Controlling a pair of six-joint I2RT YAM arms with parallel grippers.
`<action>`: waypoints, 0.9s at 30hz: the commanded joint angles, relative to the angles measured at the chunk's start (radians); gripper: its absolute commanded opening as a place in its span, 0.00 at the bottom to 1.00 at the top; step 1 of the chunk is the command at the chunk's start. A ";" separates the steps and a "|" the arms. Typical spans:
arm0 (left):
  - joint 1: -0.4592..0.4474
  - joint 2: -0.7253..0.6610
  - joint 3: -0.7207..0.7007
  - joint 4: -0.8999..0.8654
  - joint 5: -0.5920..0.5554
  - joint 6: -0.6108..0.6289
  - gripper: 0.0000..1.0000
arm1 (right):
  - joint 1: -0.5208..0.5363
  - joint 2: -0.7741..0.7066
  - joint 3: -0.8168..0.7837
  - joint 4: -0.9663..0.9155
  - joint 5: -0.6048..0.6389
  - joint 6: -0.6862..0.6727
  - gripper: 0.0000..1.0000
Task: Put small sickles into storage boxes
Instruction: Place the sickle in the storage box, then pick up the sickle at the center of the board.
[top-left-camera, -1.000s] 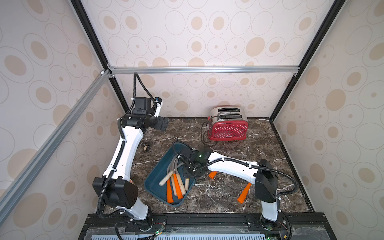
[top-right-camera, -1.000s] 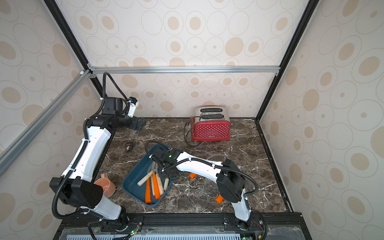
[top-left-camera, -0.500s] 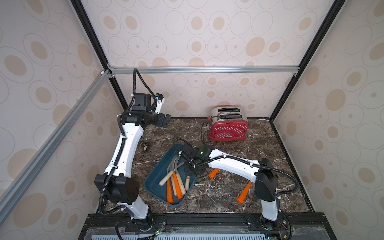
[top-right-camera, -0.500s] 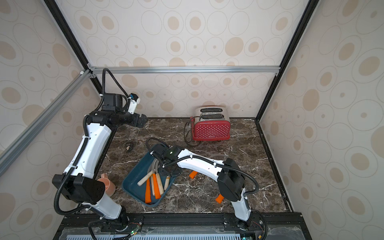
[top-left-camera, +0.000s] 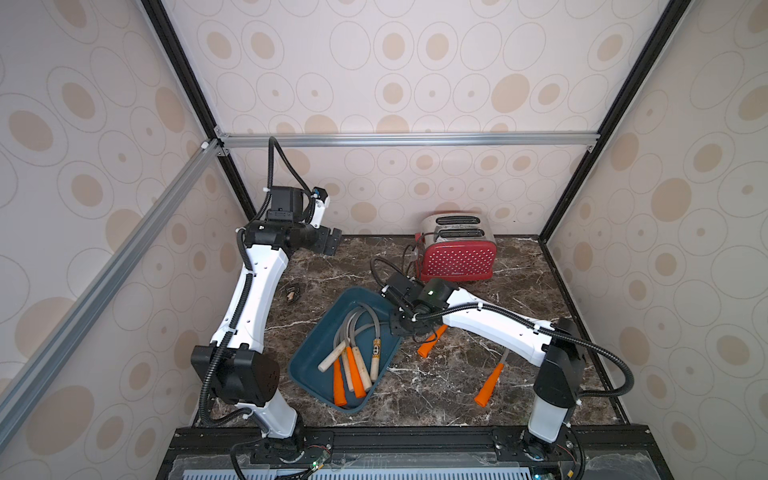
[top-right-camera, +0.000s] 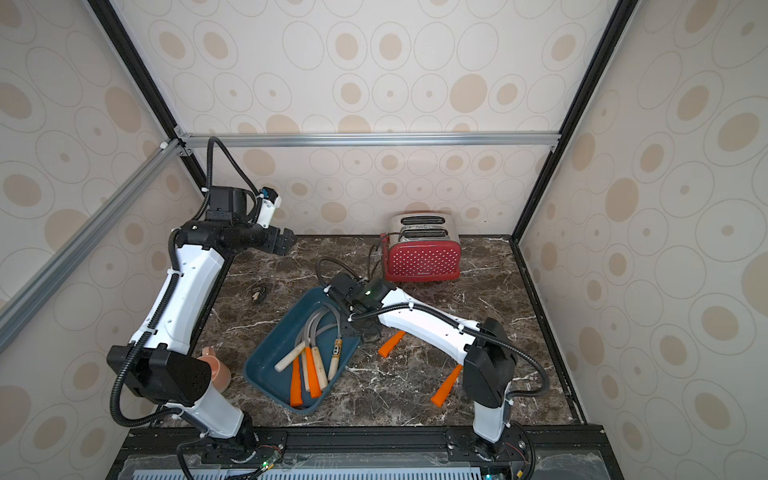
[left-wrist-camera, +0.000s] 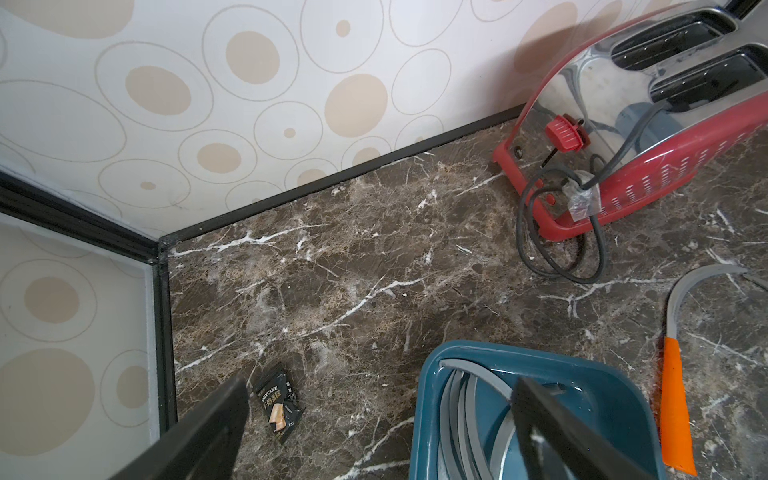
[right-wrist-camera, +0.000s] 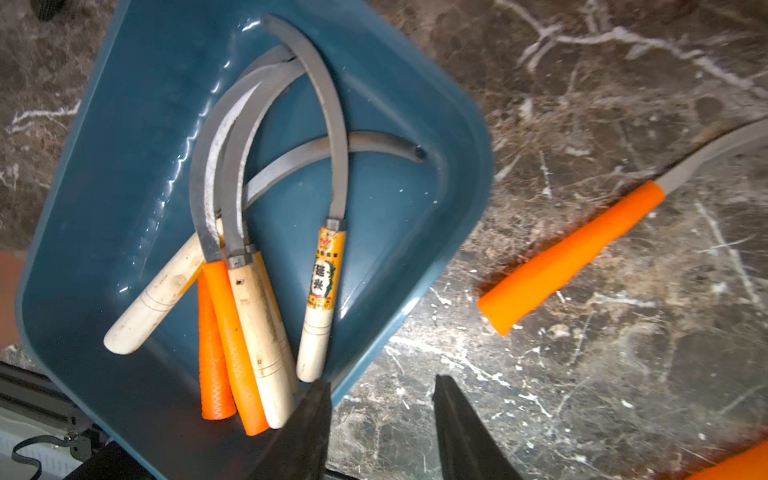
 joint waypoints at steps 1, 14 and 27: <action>0.005 -0.032 0.014 -0.018 0.024 0.022 0.99 | -0.046 -0.092 -0.100 -0.043 0.048 0.005 0.44; -0.101 0.032 0.035 -0.039 0.016 0.101 0.99 | -0.196 -0.489 -0.683 -0.019 0.075 0.269 0.42; -0.122 0.106 0.051 -0.063 0.073 0.103 0.99 | -0.200 -0.665 -0.890 -0.016 0.077 0.426 0.42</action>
